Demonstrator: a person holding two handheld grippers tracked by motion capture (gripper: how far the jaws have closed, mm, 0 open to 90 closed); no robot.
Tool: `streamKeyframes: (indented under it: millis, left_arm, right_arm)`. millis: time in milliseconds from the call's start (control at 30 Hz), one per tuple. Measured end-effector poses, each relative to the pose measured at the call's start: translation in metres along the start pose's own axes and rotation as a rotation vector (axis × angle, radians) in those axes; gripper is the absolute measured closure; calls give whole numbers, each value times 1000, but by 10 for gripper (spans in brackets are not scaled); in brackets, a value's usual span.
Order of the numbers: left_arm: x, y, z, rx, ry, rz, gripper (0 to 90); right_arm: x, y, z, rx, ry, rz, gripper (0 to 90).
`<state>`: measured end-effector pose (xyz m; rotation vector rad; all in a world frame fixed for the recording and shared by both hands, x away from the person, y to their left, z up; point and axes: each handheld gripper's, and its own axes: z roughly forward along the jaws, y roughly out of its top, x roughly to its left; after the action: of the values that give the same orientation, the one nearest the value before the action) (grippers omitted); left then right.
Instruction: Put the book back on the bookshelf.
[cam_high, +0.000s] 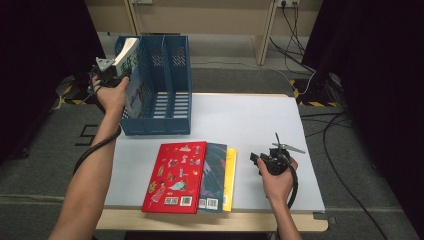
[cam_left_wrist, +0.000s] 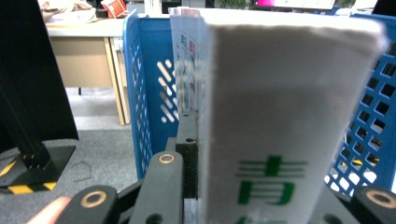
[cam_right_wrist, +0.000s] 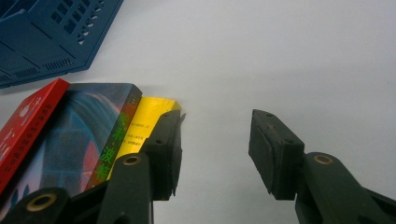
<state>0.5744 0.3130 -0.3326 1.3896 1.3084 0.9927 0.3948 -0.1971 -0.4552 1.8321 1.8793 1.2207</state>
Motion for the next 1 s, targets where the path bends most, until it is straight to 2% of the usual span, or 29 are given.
streamKeyframes:
  millis: [133, 267, 467, 633, 733, 800, 1000]
  left_arm:
    - [-2, -2, 9, -8, 3, 16, 738]
    - [-3, -13, 18, 1, 8, -15, 737]
    - [-10, -20, 22, -6, -6, -25, 735]
    - [-14, -20, 22, 11, -13, -5, 729]
    - [-14, -19, 20, 31, -21, 18, 720]
    - [-15, -19, 18, 39, -21, 54, 708]
    - [-18, -14, 7, 40, -29, 90, 669]
  right_arm:
    - [0, 0, 1, 3, 0, 4, 546]
    - [-1, 0, 1, 3, -1, 1, 546]
    - [-3, 0, 2, 2, 0, -2, 546]
    - [-2, -1, 1, 8, 2, 5, 545]
    - [-2, -1, -1, 6, 1, 5, 545]
    - [-1, -1, -1, 7, 4, 5, 545]
    - [0, 0, -1, 5, 4, -1, 545]
